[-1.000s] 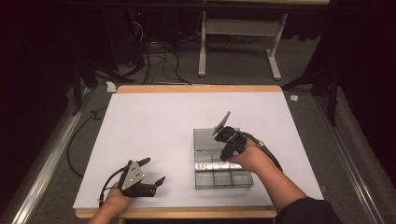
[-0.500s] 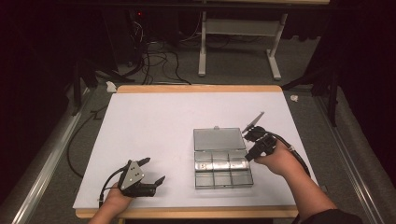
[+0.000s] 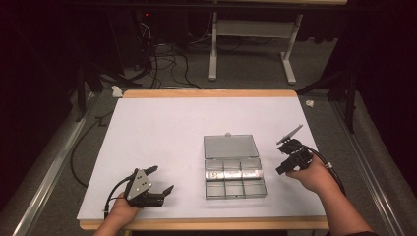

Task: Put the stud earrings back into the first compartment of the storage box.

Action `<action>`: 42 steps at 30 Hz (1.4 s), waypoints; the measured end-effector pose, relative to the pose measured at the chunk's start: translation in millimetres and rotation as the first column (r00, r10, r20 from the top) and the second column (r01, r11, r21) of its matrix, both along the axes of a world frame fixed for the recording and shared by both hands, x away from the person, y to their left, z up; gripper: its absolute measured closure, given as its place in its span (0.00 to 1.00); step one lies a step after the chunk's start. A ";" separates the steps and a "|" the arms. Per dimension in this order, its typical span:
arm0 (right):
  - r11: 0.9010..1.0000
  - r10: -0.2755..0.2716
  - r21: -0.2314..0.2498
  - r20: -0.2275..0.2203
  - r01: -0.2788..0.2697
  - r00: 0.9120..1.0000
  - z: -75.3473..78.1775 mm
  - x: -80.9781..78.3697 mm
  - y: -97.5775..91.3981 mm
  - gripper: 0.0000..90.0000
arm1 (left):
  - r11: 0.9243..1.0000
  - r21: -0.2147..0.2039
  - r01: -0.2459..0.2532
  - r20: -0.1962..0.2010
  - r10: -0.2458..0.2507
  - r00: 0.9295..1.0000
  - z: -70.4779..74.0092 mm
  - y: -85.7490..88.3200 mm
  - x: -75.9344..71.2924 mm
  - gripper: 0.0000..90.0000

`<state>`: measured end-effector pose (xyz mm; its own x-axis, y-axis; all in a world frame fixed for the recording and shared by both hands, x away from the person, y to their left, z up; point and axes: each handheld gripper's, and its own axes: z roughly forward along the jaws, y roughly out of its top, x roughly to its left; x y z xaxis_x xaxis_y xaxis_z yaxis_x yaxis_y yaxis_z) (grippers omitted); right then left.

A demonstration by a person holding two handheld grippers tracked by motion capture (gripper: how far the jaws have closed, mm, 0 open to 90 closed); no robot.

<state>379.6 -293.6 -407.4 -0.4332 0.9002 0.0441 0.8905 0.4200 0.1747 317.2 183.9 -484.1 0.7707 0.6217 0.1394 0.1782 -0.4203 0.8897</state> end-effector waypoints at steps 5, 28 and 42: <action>1.000 -0.002 0.015 0.005 0.002 1.000 -6.9 -0.6 0.4 0.69 | 1.000 -0.001 0.000 -0.001 0.000 1.000 0.0 0.1 0.1 0.17; 0.953 -0.215 0.297 0.546 0.053 0.809 -56.8 -58.4 -11.7 0.52 | 1.000 0.008 0.000 0.007 0.000 1.000 0.0 -0.5 -0.3 0.17; 0.964 -0.216 0.262 0.660 0.049 0.719 -70.4 -78.6 -9.2 0.46 | 1.000 0.027 0.003 0.005 -0.003 1.000 -0.2 -2.5 -0.2 0.17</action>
<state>301.0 -302.8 -477.7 -0.2984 0.9542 -0.0189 0.5401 0.1852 0.8210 317.0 181.5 -484.4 0.7721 0.6150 0.1601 0.1722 -0.4449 0.8789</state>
